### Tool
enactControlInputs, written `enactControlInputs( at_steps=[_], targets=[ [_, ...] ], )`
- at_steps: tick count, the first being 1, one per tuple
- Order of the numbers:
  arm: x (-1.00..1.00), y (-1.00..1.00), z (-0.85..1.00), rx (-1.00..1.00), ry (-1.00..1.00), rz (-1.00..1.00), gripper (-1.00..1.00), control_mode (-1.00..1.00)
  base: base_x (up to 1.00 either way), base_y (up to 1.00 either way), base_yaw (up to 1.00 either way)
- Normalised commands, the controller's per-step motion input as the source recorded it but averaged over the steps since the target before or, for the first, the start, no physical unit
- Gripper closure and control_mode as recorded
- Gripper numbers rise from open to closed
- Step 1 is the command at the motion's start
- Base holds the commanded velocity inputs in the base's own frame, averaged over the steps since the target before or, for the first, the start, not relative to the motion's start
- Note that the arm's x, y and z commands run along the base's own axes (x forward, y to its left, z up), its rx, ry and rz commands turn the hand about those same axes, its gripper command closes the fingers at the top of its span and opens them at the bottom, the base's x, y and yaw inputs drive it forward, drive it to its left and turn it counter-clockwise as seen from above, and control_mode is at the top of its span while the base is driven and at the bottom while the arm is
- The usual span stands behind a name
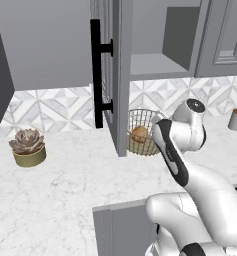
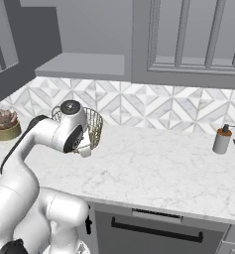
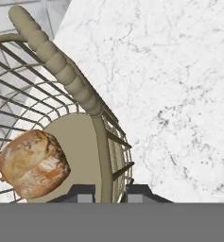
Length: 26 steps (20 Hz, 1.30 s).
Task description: Open the cabinet, pick up the bread from the cabinet and place it in the basket. Then move the basket to the dining counter.
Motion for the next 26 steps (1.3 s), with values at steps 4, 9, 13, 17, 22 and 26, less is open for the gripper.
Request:
enactControlInputs(
  at_steps=[4, 9, 13, 17, 22, 26],
  targets=[
    [-1.00, -0.25, 0.82, 0.00, 0.00, 0.00, 1.00, -1.00, 0.00, 0.00, 0.00],
    [-0.93, -0.34, 0.90, 0.00, 0.00, 0.00, 1.00, -1.00, 0.00, 0.00, 0.00],
    [-0.77, -0.22, 0.70, 0.00, 0.00, 0.00, 1.00, -1.00, 0.00, 0.00, 0.00],
    [-0.19, -0.02, 0.11, 0.00, 0.00, 0.00, 1.00, -1.00, 0.00, 0.00, 0.00],
    [0.00, 0.00, 0.00, 0.00, 0.00, 0.00, 1.00, -1.00, 0.00, 0.00, 0.00],
    [0.00, 0.00, 0.00, 0.00, 0.00, 0.00, 1.00, -1.00, 0.00, 0.00, 0.00]
  ],
)
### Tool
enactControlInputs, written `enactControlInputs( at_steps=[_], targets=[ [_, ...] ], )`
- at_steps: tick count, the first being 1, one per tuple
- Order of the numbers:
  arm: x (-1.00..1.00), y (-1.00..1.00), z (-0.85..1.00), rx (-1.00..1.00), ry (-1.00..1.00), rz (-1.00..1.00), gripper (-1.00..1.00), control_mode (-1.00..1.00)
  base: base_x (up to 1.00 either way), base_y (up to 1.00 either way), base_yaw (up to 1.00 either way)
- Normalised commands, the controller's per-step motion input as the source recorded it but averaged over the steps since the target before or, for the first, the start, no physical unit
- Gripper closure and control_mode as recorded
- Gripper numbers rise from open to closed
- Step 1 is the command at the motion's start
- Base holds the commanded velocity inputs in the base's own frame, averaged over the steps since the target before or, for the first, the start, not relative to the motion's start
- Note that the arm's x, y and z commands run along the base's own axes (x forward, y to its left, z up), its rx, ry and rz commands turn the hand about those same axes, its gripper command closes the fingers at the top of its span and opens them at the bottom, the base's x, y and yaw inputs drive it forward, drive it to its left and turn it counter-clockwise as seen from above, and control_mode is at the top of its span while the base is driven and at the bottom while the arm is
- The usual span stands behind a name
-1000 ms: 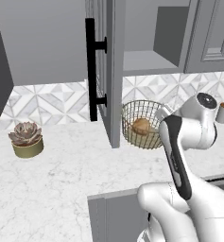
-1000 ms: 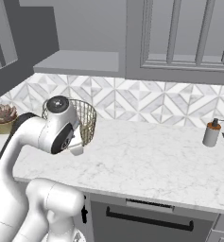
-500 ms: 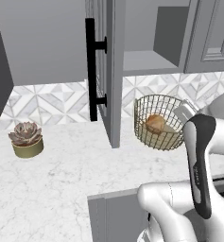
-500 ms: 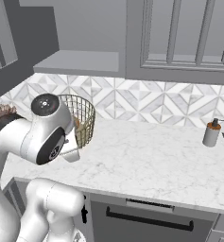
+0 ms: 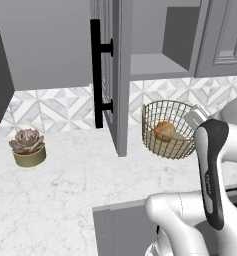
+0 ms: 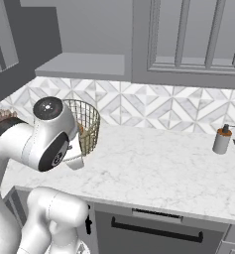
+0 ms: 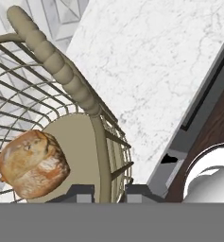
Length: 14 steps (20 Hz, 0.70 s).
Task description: Open the cabinet, pick up the bread from the cabinet and place it in the basket. Then move the basket to the dining counter.
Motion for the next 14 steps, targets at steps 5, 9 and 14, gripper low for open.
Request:
enactControlInputs(
  at_steps=[5, 9, 14],
  targets=[
    [-0.05, 0.00, 0.00, 0.00, 0.00, 0.00, 1.00, 1.00, -0.60, -0.04, 0.00],
    [0.00, 0.00, 0.00, 0.00, 0.00, 0.00, 1.00, 1.00, -0.96, -0.48, -0.04],
    [0.00, 0.00, 0.00, 0.00, 0.00, 0.00, 1.00, 1.00, 0.06, -1.00, -0.34]
  ],
)
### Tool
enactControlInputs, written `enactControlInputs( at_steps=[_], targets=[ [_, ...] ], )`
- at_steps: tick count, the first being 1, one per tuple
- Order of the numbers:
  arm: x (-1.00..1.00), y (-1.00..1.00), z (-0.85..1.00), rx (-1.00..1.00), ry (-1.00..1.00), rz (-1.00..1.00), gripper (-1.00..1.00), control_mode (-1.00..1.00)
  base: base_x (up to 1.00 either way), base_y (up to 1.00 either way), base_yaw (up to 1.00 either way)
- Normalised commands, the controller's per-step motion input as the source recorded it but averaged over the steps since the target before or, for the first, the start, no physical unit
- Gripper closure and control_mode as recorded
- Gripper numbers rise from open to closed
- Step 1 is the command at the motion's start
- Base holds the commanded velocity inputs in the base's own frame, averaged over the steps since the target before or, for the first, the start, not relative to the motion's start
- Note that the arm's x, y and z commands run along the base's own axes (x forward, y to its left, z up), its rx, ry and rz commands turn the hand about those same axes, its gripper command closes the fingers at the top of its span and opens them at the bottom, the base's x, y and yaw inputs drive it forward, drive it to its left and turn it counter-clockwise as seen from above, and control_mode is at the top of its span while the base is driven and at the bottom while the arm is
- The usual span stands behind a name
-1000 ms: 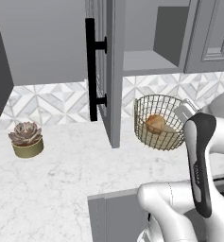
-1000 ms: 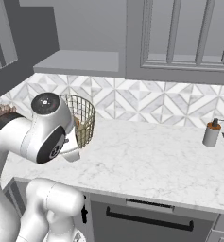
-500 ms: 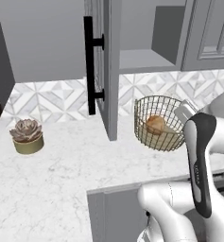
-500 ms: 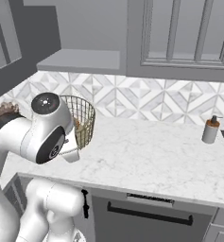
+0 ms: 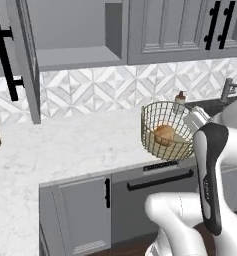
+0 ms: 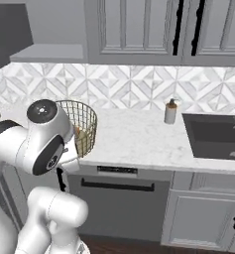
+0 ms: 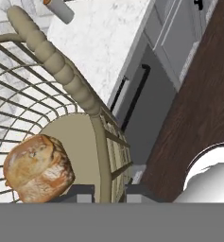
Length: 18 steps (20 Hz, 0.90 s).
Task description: Open the cabinet, pick up the bread from the cabinet and place it in the basket. Then move the basket to the dining counter.
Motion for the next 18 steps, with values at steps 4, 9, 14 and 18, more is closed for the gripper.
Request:
enactControlInputs(
  at_steps=[4, 9, 14, 18],
  targets=[
    [0.00, 0.00, 0.00, 0.00, 0.00, 0.00, 1.00, 1.00, 0.33, -0.88, -0.54],
    [0.00, 0.00, 0.00, 0.00, 0.00, 0.00, 1.00, 1.00, 0.22, -0.32, -0.73],
    [0.00, 0.00, 0.00, 0.00, 0.00, 0.00, 1.00, 1.00, 0.11, 0.00, -0.83],
    [0.00, 0.00, 0.00, 0.00, 0.00, 0.00, 1.00, 1.00, 0.08, 0.00, -0.85]
  ],
)
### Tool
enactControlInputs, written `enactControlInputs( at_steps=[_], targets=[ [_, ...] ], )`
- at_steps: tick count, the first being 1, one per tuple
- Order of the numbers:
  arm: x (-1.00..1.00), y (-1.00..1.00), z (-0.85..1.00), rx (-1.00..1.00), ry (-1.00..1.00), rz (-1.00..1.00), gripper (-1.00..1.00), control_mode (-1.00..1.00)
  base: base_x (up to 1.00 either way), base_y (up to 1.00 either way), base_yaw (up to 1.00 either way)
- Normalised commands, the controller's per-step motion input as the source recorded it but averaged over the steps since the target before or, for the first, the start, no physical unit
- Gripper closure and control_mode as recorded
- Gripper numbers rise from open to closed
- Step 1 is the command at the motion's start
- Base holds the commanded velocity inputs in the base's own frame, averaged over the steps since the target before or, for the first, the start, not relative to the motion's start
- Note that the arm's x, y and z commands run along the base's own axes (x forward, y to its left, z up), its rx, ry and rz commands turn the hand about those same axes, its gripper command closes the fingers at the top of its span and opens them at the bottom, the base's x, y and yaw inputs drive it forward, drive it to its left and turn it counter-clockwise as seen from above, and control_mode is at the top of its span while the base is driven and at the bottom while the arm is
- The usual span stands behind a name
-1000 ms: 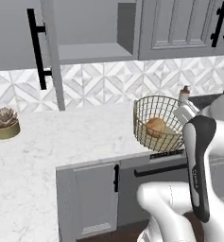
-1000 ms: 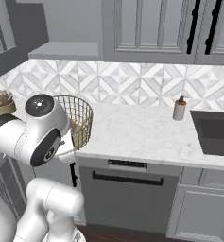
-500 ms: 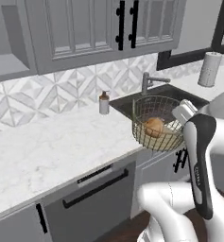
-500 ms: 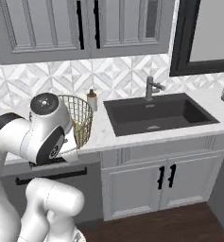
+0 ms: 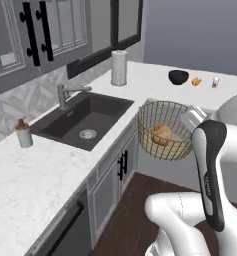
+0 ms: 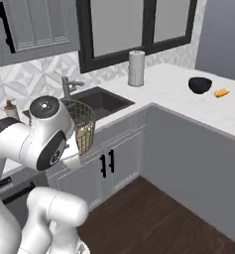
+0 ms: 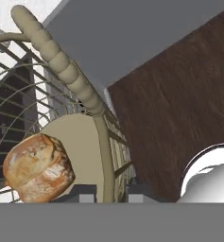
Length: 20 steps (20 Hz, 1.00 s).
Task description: Open the cabinet, pick up the bread from the cabinet and place it in the basket. Then move the basket to the dining counter.
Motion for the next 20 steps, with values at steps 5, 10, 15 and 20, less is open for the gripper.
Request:
enactControlInputs(
  at_steps=[5, 10, 15, 20],
  targets=[
    [0.00, 0.00, 0.00, 0.00, 0.00, 0.00, 1.00, 1.00, 0.03, 0.00, -0.88],
    [0.00, 0.00, 0.00, 0.00, 0.00, 0.00, 1.00, 1.00, 0.26, 0.00, -0.80],
    [0.00, 0.00, 0.00, 0.00, 0.00, 0.00, 1.00, 1.00, 0.93, 0.00, -0.39],
    [0.00, 0.00, 0.00, 0.00, 0.00, 0.00, 1.00, 1.00, 1.00, -0.29, 0.00]
  ],
)
